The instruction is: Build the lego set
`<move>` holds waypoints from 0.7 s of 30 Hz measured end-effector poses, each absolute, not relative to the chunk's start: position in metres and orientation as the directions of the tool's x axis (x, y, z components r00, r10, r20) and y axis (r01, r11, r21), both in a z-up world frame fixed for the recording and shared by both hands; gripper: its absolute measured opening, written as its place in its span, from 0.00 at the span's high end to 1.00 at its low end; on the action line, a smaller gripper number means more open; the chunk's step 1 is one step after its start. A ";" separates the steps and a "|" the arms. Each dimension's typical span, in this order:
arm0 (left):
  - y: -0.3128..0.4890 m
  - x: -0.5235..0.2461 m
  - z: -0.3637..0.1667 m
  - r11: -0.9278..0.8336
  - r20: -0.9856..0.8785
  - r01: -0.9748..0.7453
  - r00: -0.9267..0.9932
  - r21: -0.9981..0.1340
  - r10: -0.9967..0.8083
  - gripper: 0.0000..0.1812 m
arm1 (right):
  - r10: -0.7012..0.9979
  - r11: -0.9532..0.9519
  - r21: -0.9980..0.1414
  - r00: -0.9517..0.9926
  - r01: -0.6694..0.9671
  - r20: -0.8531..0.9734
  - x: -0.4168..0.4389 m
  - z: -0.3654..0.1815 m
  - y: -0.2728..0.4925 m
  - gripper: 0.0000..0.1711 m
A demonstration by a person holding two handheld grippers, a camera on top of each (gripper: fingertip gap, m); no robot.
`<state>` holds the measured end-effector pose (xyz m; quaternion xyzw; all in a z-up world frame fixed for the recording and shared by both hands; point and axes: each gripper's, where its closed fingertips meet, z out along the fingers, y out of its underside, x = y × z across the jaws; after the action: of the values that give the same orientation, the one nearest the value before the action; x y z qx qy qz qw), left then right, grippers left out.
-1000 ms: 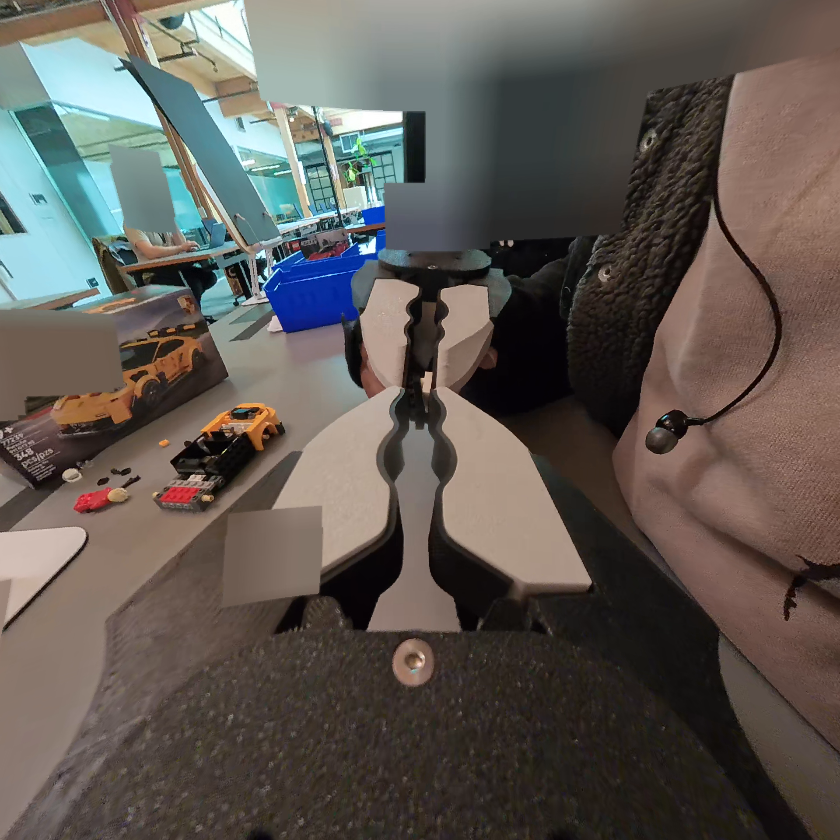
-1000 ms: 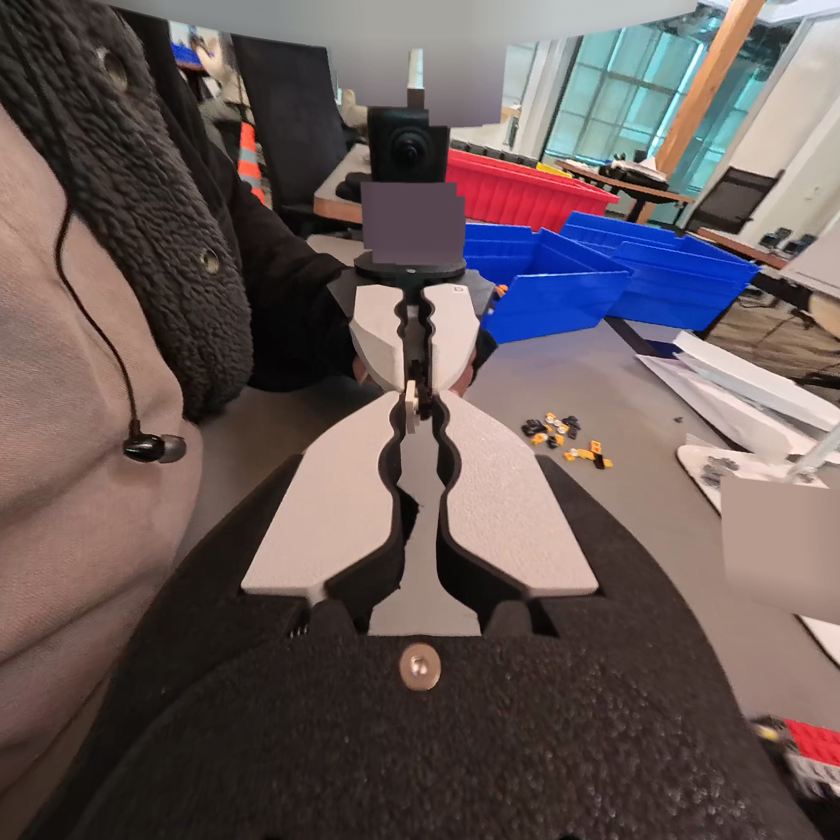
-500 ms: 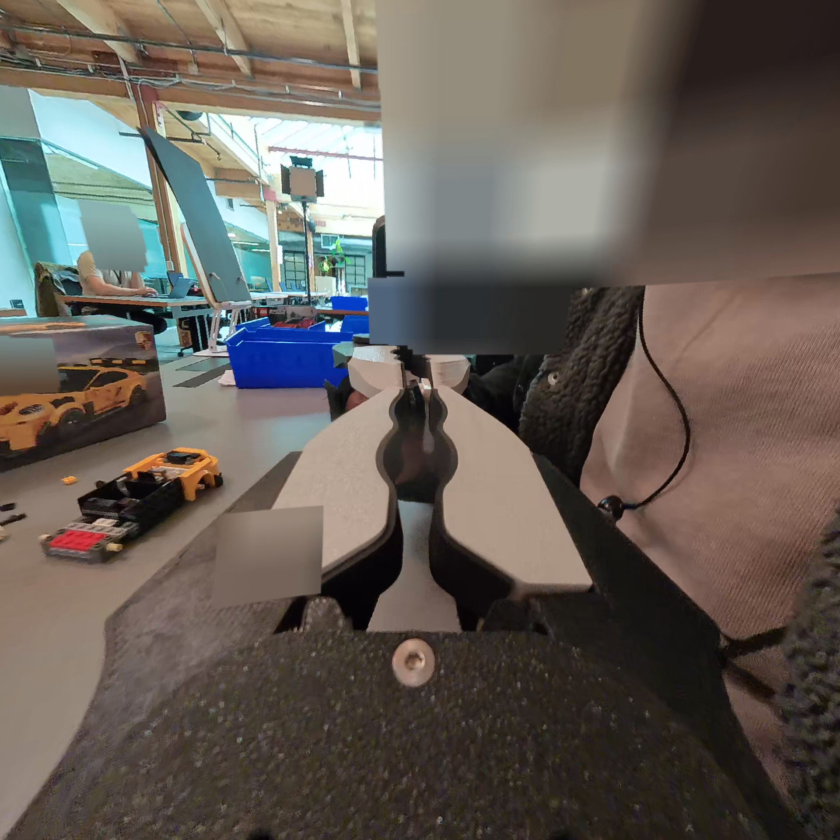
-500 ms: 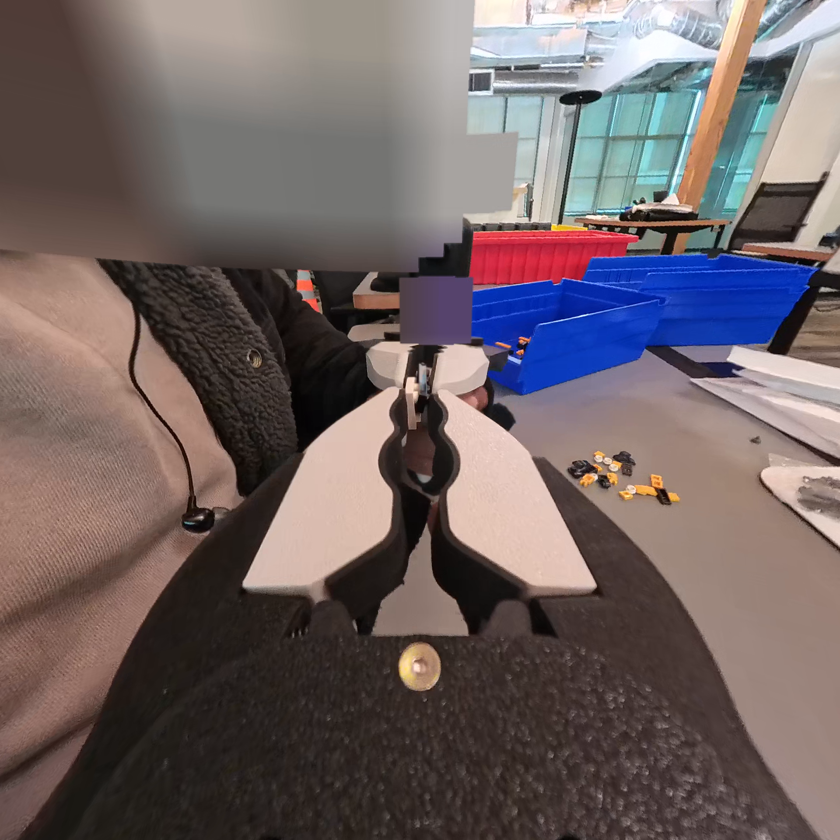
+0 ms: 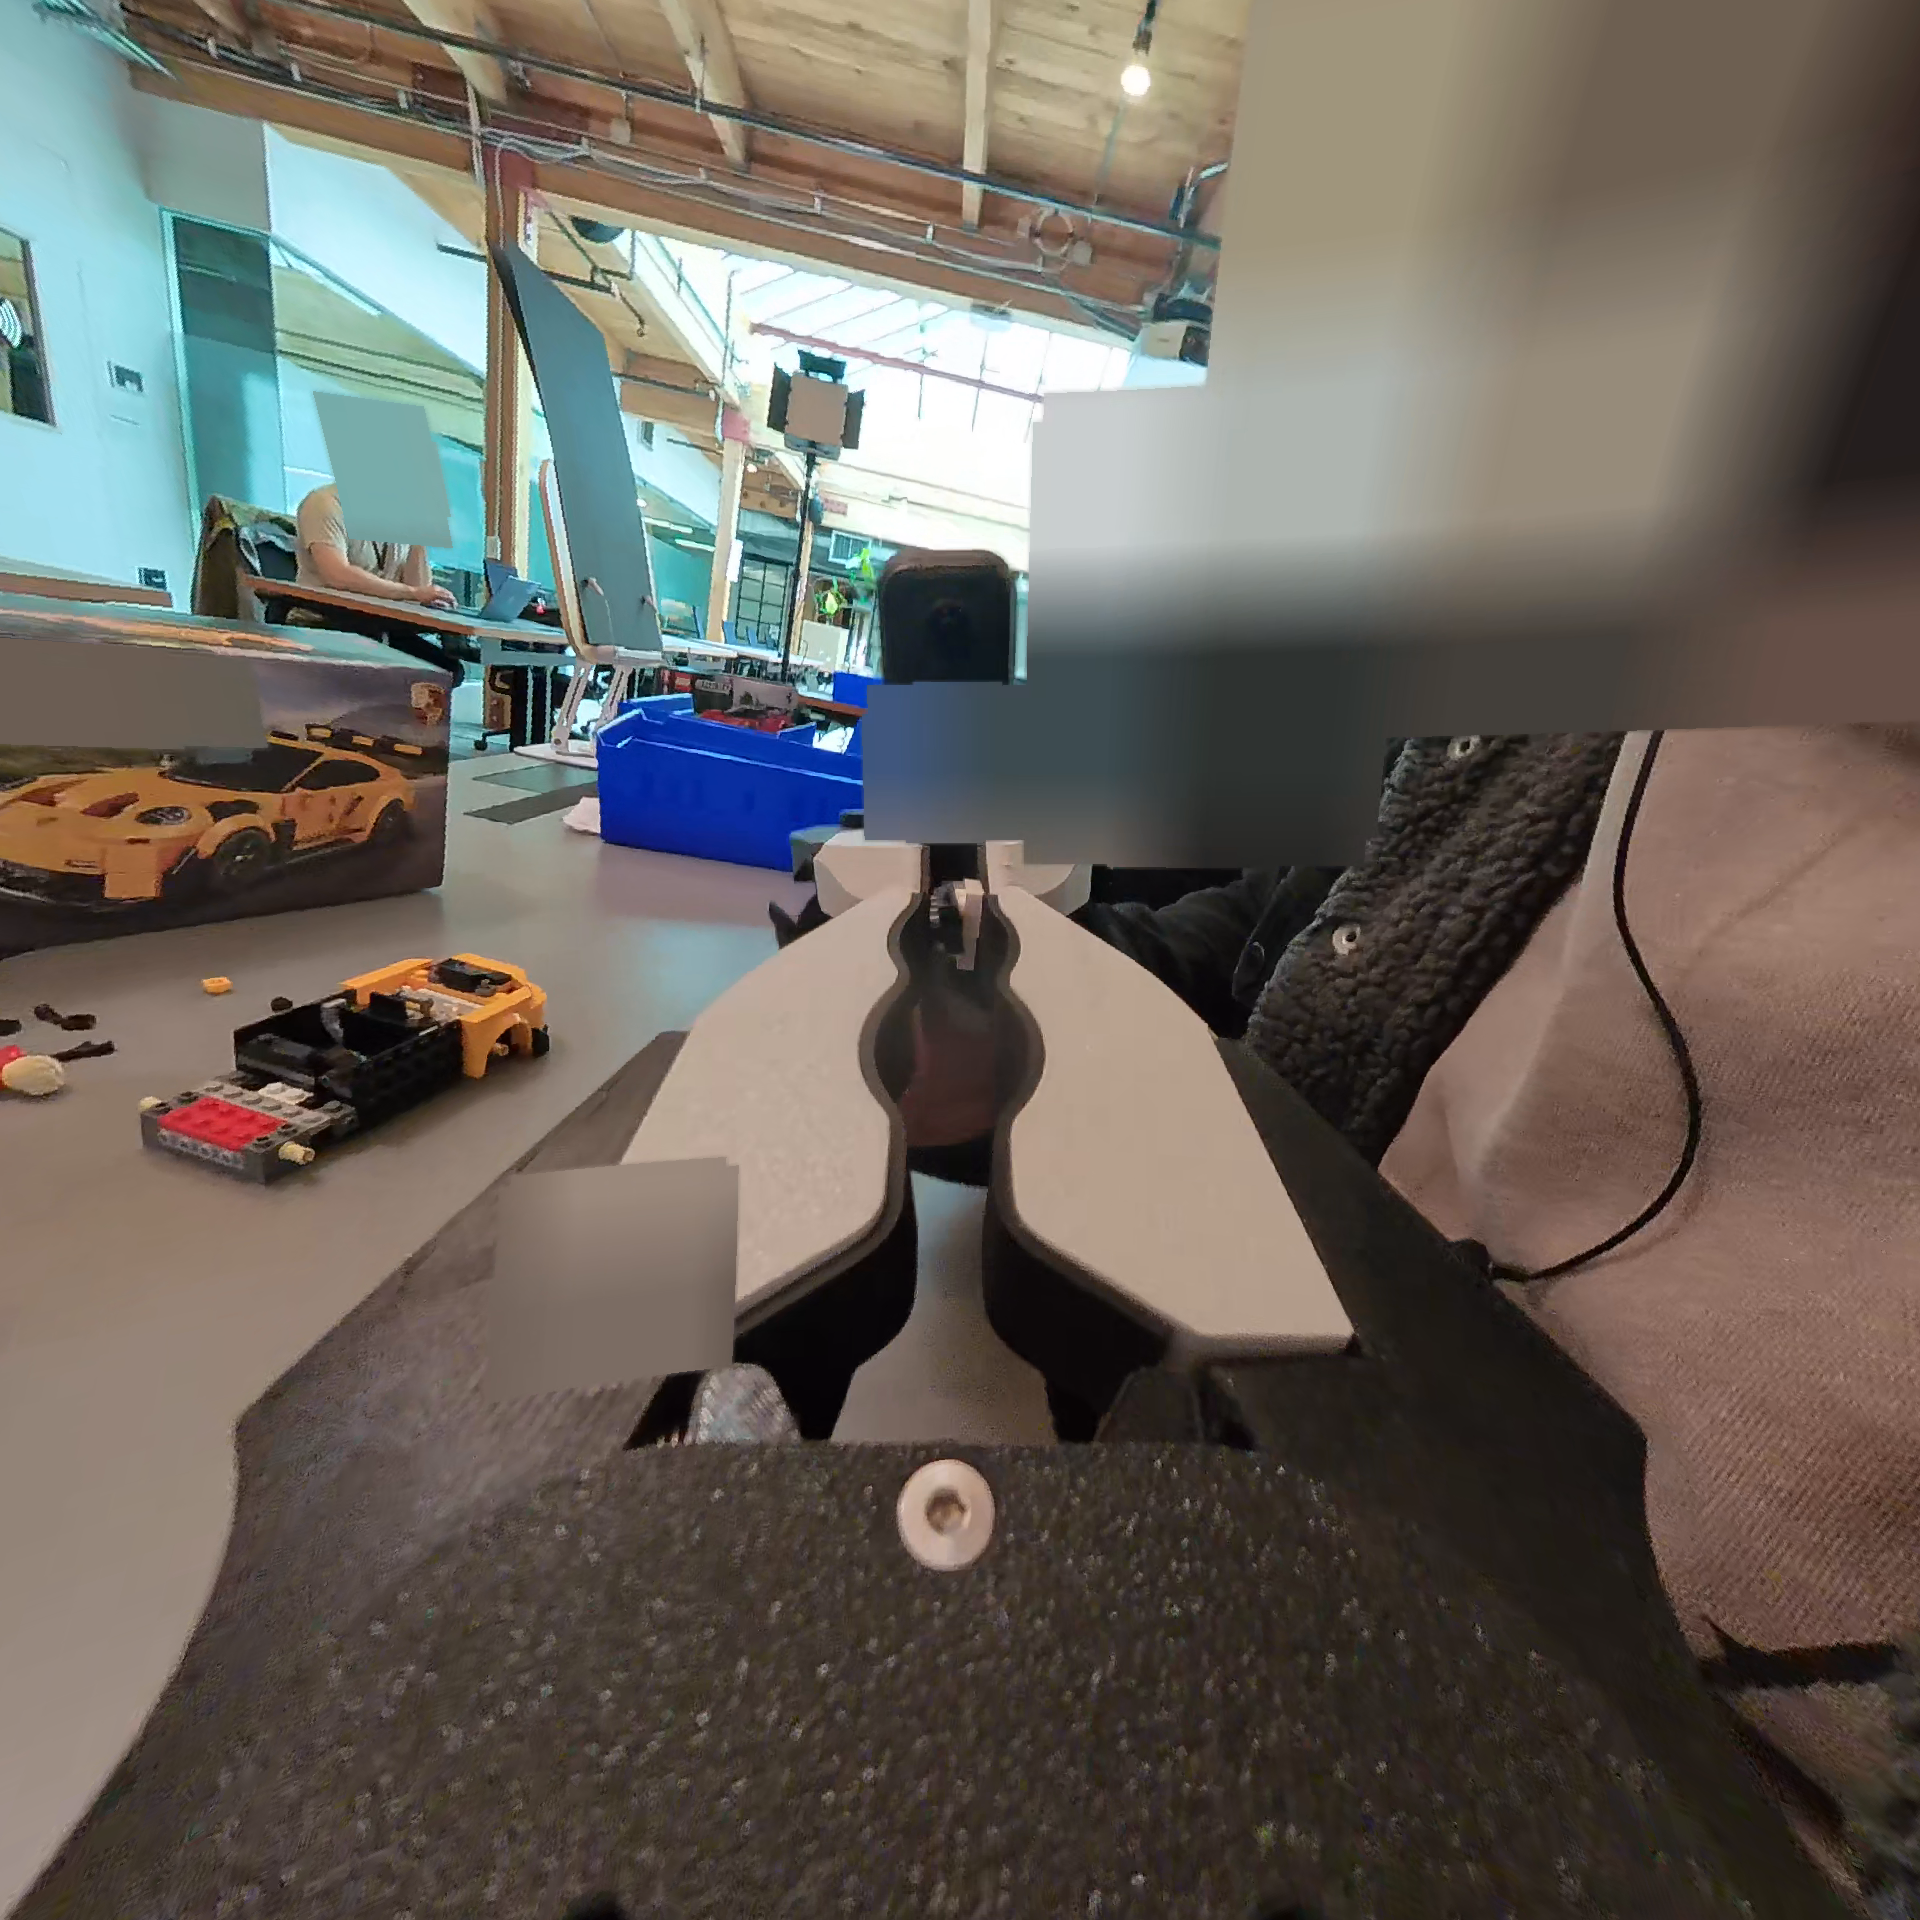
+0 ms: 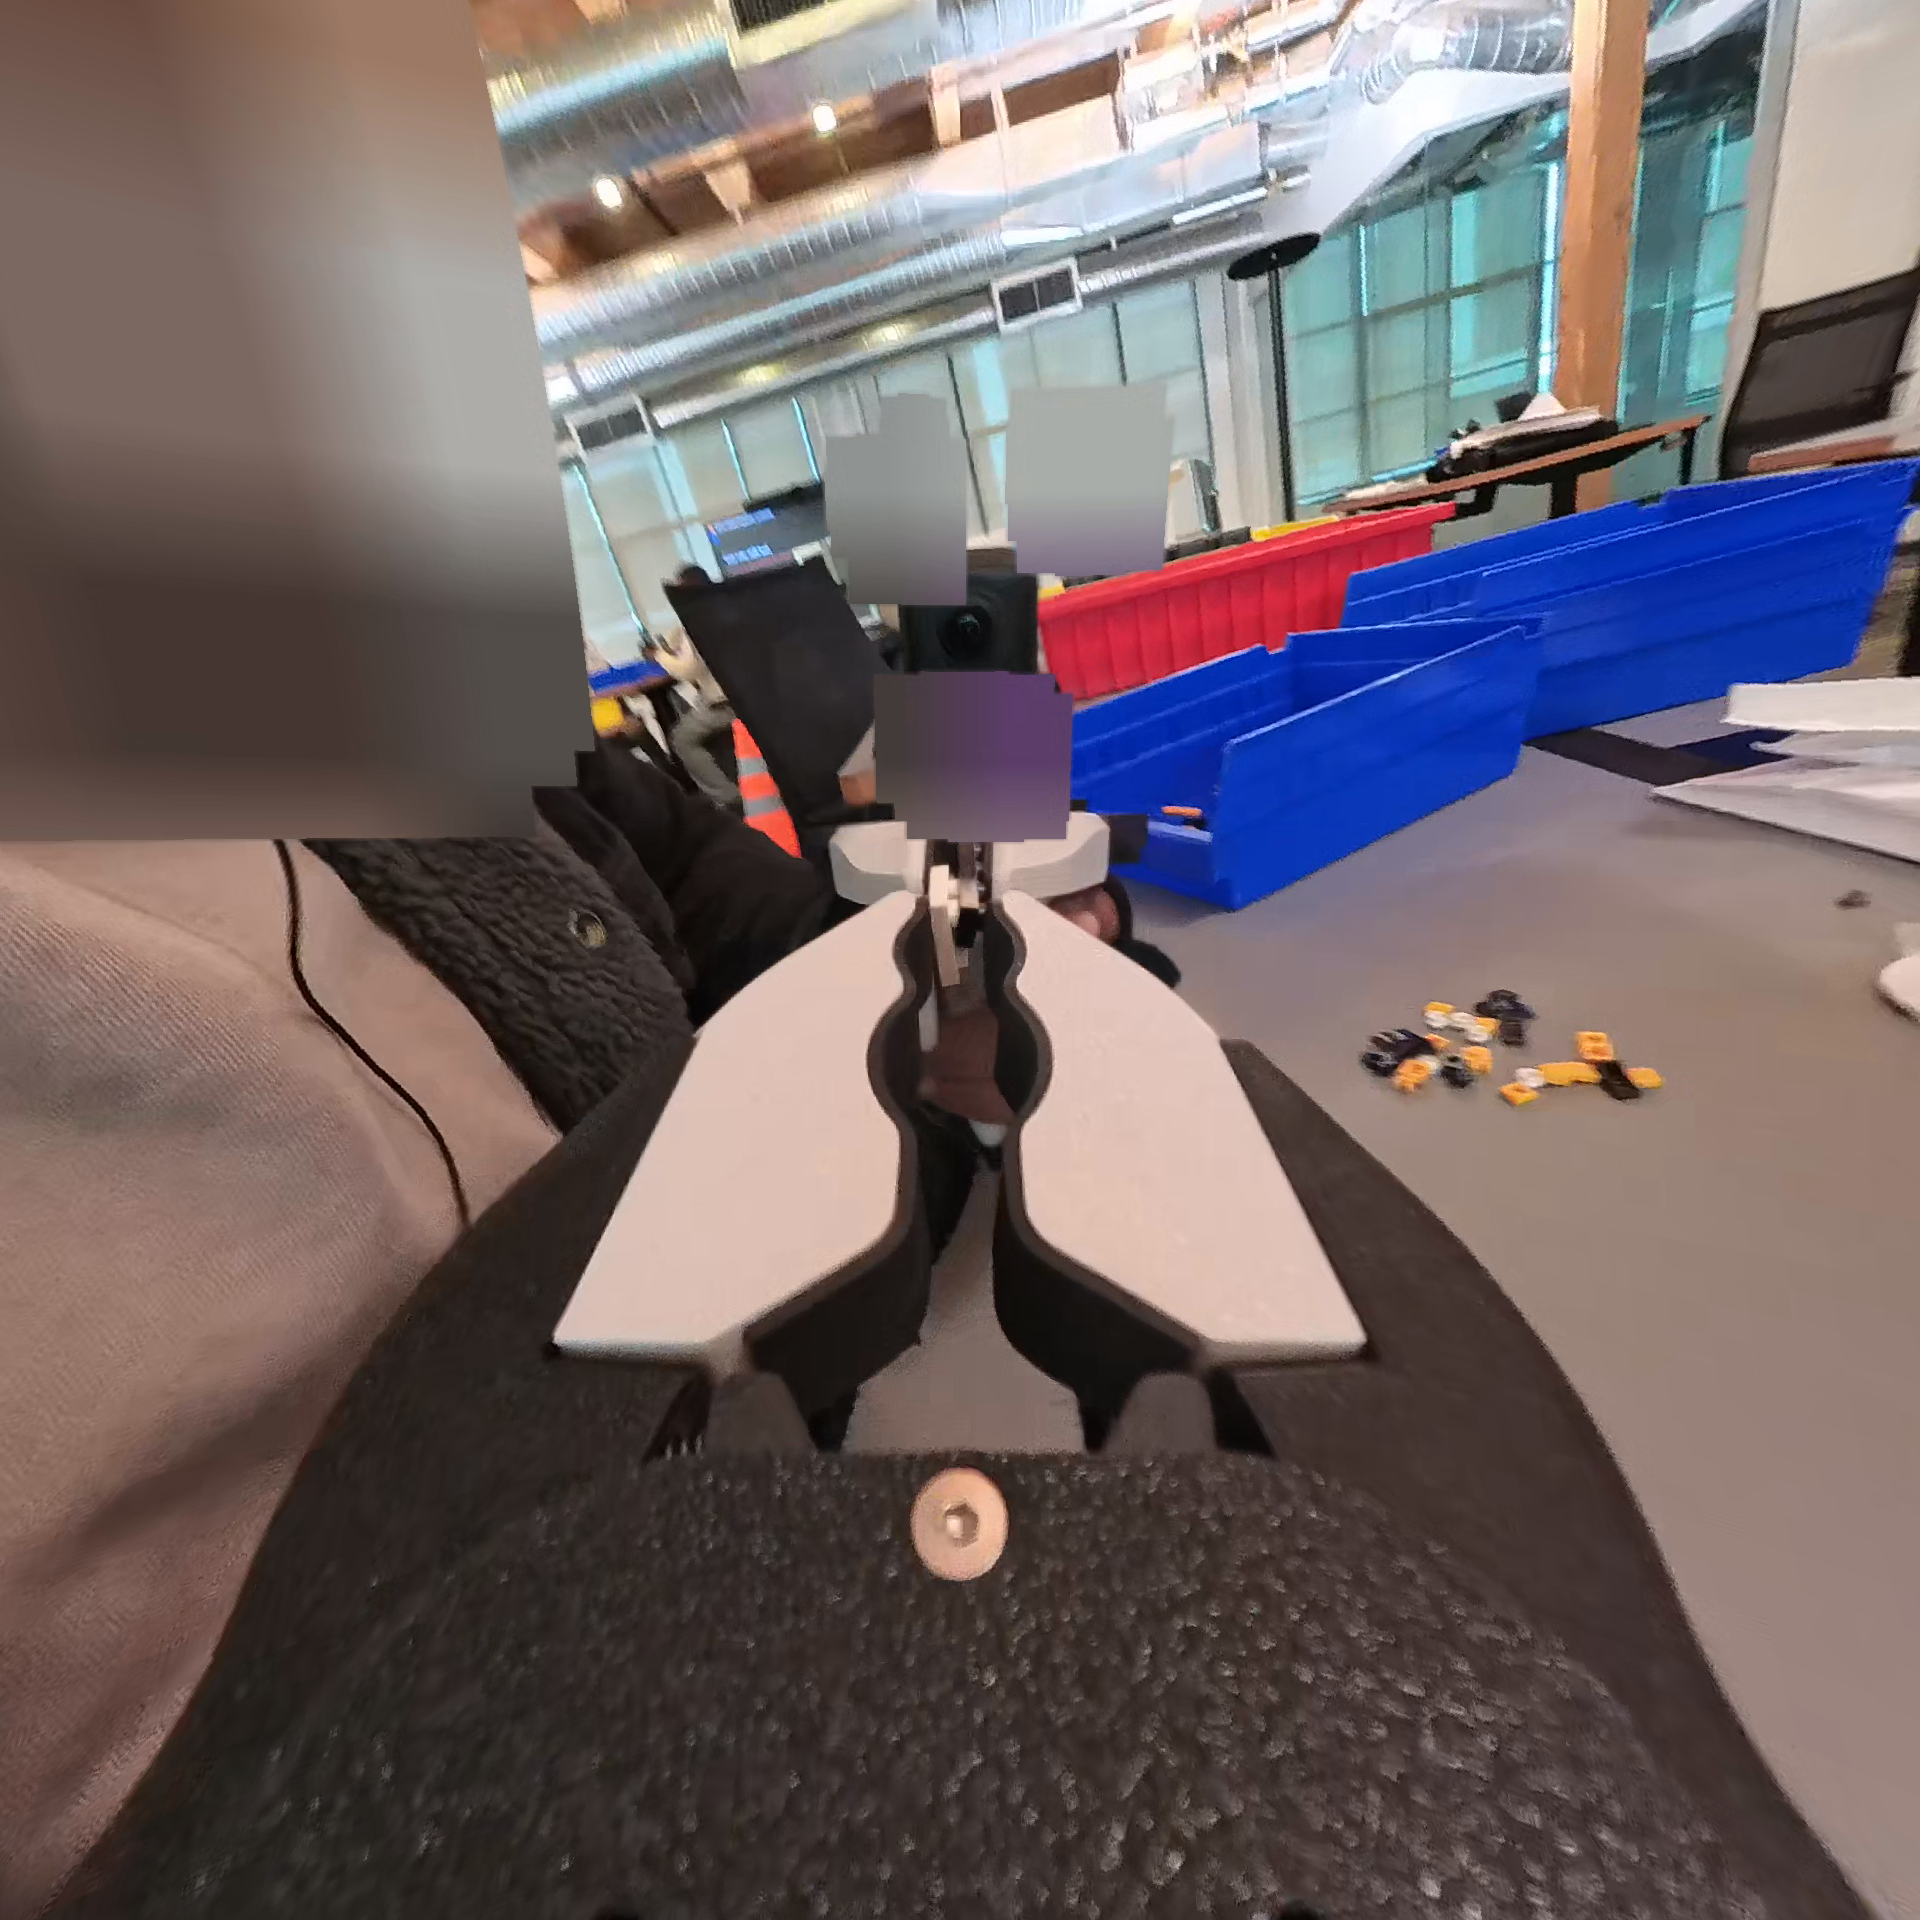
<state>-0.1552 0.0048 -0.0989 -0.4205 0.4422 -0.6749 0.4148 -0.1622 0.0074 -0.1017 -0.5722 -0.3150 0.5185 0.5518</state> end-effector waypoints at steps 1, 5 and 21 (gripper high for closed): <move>0.005 -0.156 -0.097 -0.270 0.201 0.206 -0.304 -0.941 -0.931 0.95 | 0.929 -0.219 -0.945 0.246 -0.241 -0.278 -0.163 -0.100 0.008 0.94; 0.006 -0.159 -0.087 -0.307 0.214 0.265 -0.328 -0.914 -0.920 0.95 | 0.924 -0.243 -0.914 0.210 -0.326 -0.320 -0.166 -0.090 0.009 0.94; 0.009 -0.156 -0.090 -0.348 0.262 0.196 -0.364 -0.917 -0.894 0.95 | 0.929 -0.094 -0.983 0.340 -0.157 -0.144 -0.162 -0.095 0.013 0.95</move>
<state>-0.1564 0.0091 -0.0895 -0.4131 0.4224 -0.7096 0.3839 -0.1622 0.0134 -0.0947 -0.5744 -0.3360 0.4660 0.5831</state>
